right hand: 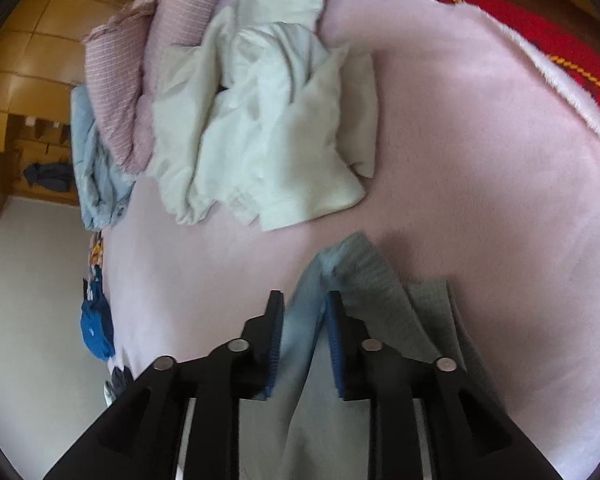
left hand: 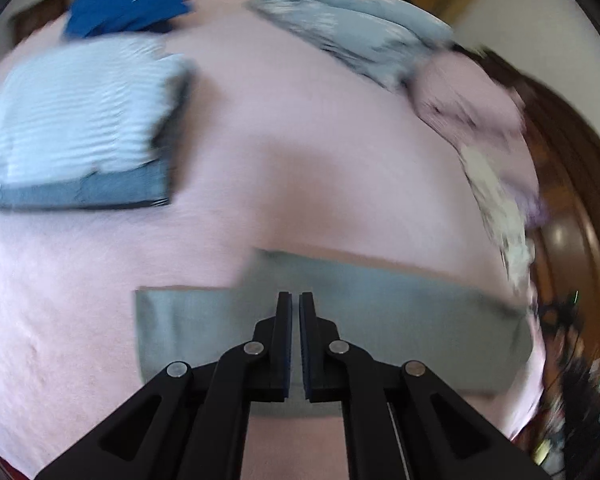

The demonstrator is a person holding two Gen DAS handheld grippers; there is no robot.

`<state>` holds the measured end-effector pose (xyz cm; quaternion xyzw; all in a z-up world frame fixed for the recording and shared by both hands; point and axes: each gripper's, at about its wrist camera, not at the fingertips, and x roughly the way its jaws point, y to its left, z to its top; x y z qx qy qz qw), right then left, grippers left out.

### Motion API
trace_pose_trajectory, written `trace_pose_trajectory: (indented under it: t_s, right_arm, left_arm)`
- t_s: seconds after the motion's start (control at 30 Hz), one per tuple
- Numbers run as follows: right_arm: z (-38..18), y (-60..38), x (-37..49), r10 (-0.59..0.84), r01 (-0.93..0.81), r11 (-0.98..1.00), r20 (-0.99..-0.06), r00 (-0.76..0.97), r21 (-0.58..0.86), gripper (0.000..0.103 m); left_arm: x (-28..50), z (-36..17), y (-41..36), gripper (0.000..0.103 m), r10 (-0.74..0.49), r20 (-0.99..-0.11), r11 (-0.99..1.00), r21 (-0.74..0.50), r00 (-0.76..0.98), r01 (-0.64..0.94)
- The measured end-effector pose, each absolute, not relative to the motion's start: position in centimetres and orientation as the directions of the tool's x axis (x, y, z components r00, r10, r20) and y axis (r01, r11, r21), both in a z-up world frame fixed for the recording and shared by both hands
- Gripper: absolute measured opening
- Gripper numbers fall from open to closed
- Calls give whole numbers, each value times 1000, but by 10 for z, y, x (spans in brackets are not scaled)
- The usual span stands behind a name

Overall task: Fold clothes
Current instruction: 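Open both grippers and release the folded sweatpants on the bed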

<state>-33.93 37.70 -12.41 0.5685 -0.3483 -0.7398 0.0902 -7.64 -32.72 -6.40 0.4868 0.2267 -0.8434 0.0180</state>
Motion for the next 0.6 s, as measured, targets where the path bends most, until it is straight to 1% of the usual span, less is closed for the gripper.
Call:
trace_pose_trajectory:
  t_s: [0.03, 0.1, 0.27, 0.33, 0.43, 0.6]
  right_arm:
    - [-121, 377, -335, -532, -250, -744, -776, -340, 620, 31]
    - [-114, 379, -322, -529, -220, -752, -768, -360, 621, 31]
    - [-89, 405, -279, -481, -164, -776, -739, -472, 610, 32]
    - [-90, 428, -251, -458, -203, -760, -730, -507, 618, 36]
    - [-107, 453, -217, -468, -267, -709, -719, -514, 652, 42]
    - [-155, 456, -187, -563, -333, -593, -673, -480, 733, 42]
  left_arm:
    - [-79, -59, -311, 2, 200, -829, -914, -350, -521, 206]
    - [-84, -52, -280, 2, 227, -827, -934, -334, -514, 125]
    - [-81, -45, -214, 2, 371, -777, -902, -432, -509, 2]
    - [-73, -48, -190, 3, 417, -759, -885, -465, -500, -31]
    - [-58, -56, -158, 3, 398, -771, -903, -426, -497, -60]
    - [-33, -71, -107, 3, 364, -808, -929, -353, -464, -114]
